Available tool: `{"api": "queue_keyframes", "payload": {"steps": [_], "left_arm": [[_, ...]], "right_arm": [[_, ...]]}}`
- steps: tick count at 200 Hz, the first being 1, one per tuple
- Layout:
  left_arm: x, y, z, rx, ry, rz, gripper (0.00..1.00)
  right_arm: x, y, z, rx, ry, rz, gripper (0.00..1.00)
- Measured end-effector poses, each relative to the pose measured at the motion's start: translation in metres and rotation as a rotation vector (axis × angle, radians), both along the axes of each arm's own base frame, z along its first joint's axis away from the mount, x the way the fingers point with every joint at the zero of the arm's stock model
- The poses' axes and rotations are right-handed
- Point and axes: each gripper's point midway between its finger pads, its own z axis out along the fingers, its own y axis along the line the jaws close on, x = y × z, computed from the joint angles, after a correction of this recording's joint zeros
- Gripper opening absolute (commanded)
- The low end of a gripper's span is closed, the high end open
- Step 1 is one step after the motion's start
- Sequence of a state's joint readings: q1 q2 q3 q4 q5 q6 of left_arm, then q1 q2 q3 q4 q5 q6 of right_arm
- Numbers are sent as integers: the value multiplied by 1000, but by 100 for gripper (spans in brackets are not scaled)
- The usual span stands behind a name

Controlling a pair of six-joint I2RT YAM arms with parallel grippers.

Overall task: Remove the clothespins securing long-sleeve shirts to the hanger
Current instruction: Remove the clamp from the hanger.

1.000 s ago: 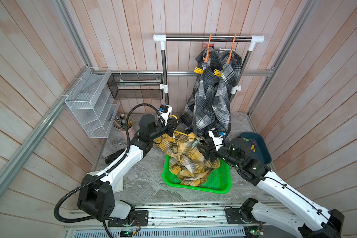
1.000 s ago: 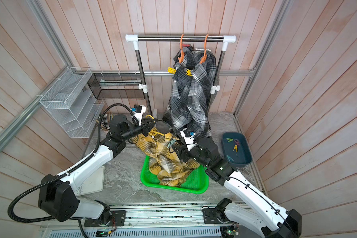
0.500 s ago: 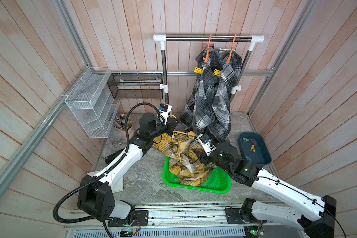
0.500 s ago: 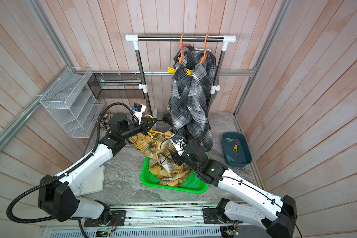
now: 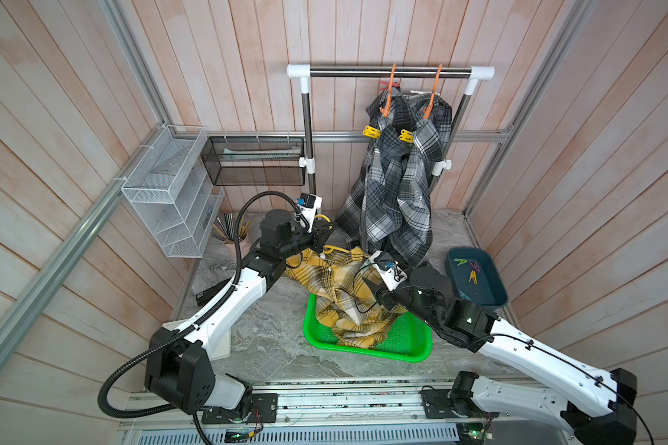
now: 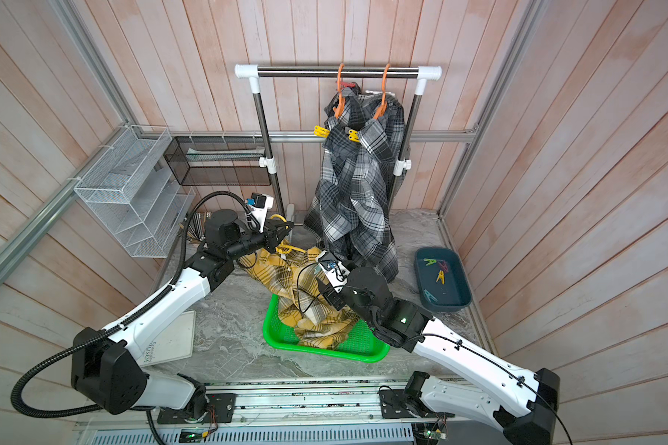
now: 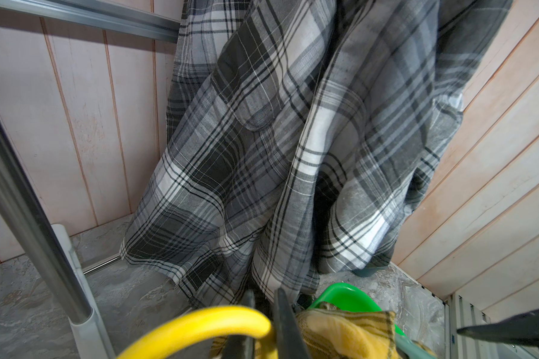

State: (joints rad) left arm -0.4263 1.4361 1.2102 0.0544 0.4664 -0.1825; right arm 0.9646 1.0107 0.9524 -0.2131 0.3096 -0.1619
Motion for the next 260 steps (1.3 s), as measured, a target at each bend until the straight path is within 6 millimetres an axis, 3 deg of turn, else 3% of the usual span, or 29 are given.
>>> {"api": "queue_keyframes", "payload": {"steps": [117,162,200,222,260], "left_arm": [[-1,0,-2,3,7,-2,0],[-1,0,-2,2,7,-4,0],[-1,0,-1,5,4,-5,0],[-1,0,-2,6,2,-6,0],[-1,0,-1,6,1,-5,0]], "right_arm": [[20,6,-9,-118,-71,-42,64],[22,10,-7,-131,-84,-35,55],[24,14,-7,-143,-90,-27,40],[24,14,-5,-144,-93,-24,41],[26,17,0,-149,-103,-16,51]]}}
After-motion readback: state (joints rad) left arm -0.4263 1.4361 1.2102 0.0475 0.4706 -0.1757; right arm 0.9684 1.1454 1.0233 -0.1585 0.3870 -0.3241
